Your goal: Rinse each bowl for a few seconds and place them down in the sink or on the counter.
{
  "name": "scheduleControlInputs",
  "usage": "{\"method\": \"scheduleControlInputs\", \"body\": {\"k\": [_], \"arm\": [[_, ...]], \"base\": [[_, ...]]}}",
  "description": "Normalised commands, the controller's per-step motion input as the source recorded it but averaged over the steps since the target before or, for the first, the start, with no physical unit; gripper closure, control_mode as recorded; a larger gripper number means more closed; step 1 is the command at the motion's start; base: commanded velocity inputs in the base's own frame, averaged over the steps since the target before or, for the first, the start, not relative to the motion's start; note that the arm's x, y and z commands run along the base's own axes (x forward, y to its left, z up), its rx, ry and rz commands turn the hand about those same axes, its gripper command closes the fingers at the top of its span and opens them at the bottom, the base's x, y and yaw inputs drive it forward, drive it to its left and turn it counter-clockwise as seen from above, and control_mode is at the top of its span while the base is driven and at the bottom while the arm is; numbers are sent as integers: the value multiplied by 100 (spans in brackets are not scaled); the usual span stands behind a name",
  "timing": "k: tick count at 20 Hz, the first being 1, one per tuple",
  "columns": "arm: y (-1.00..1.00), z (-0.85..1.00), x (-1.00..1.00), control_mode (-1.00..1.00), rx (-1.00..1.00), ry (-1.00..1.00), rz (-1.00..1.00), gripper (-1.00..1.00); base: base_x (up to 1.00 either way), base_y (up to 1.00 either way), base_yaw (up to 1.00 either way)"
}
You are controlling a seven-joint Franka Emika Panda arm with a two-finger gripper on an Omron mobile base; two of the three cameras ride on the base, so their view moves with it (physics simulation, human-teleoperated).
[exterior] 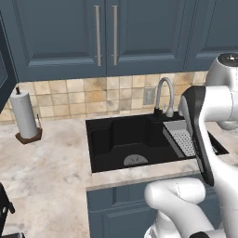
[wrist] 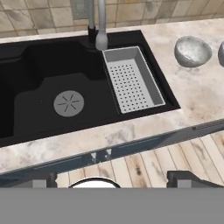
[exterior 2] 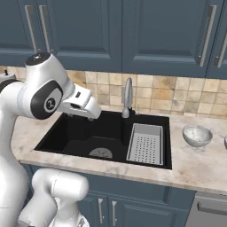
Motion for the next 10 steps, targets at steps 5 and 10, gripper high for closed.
{"method": "scheduleControlInputs", "body": {"k": [5, 10], "arm": [[-8, 0, -8, -100, -2, 0, -2, -100], [14, 1, -25, -100, -2, -1, -3, -100]], "base": [[0, 0, 0], [0, 0, 0]]}}
